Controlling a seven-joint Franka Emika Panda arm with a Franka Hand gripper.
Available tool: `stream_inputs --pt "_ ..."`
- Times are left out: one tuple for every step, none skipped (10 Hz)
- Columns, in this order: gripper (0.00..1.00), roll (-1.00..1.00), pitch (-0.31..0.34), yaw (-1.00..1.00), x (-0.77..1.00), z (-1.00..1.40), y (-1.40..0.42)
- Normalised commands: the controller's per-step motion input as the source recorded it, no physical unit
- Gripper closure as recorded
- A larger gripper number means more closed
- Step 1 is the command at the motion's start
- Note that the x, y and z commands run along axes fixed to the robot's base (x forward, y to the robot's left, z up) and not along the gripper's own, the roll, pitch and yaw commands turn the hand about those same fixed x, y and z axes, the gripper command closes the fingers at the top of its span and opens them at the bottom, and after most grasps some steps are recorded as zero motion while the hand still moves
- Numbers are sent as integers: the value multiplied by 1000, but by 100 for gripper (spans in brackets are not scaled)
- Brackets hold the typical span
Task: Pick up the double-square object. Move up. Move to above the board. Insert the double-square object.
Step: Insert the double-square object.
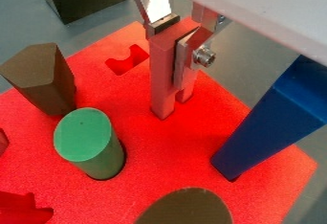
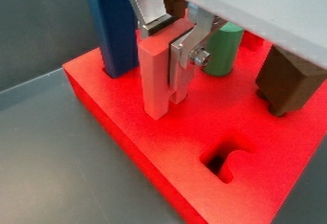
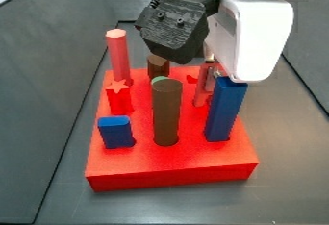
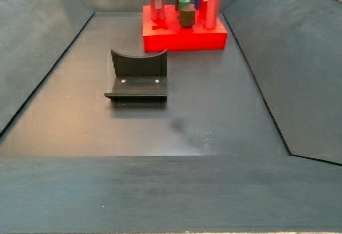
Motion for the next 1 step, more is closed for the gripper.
stream_inputs --pt "100 0 0 0 0 0 0"
